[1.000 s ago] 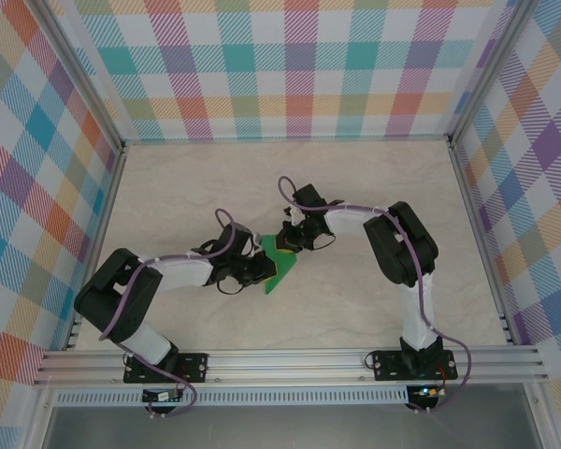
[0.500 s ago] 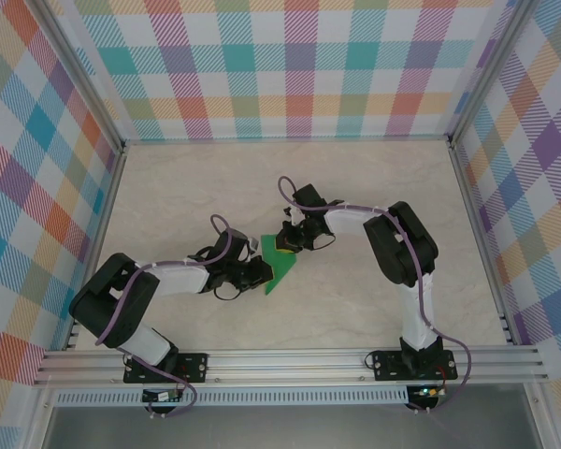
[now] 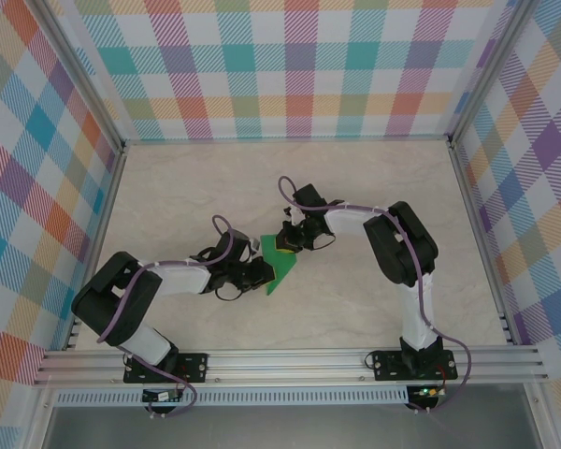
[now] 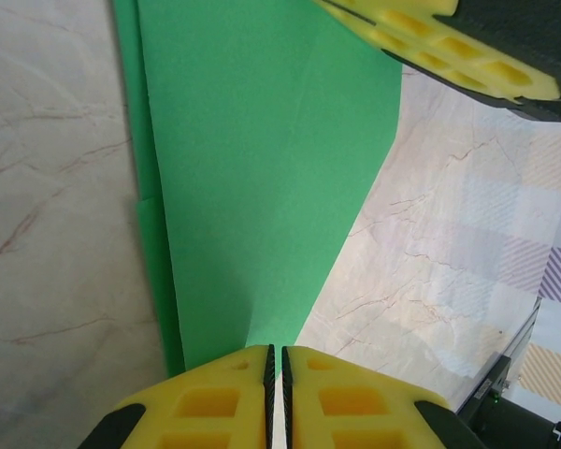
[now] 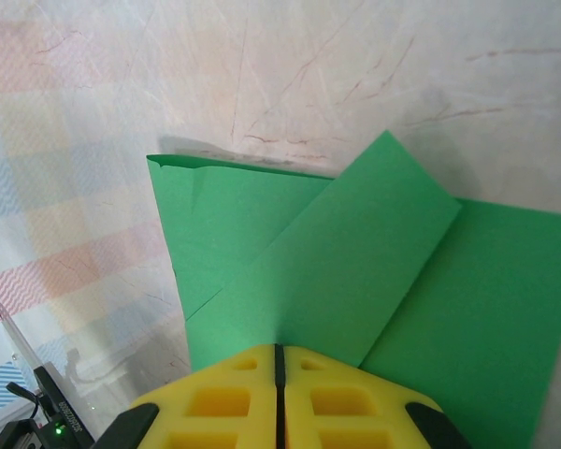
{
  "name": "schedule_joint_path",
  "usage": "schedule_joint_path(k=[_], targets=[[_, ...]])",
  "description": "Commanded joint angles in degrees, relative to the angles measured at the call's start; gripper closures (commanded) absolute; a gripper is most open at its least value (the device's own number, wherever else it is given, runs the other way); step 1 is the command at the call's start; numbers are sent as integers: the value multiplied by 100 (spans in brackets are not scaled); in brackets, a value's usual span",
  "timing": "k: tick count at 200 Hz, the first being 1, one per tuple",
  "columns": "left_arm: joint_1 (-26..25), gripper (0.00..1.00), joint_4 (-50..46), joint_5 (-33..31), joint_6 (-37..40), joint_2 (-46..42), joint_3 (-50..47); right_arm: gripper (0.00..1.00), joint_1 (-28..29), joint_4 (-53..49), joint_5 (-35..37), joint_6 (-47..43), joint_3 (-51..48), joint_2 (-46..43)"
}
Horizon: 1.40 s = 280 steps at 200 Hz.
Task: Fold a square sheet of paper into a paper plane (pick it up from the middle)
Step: Fourth fold the wing at the center of the table.
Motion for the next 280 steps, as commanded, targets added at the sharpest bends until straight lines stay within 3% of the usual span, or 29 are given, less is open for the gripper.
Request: schedule_joint_path(k=[1, 121, 213, 280], targets=[[-75, 86, 11, 72, 12, 142, -78, 90, -33, -325, 501, -12, -100, 401], [-278, 86, -535, -197, 216, 187, 14, 90, -33, -410, 545, 18, -58, 441], [-663, 98, -1249, -465, 317, -146, -276, 90, -32, -556, 653, 87, -7, 501], [-800, 99, -1136, -398, 53, -583, -804, 90, -33, -672, 734, 129, 109, 616]])
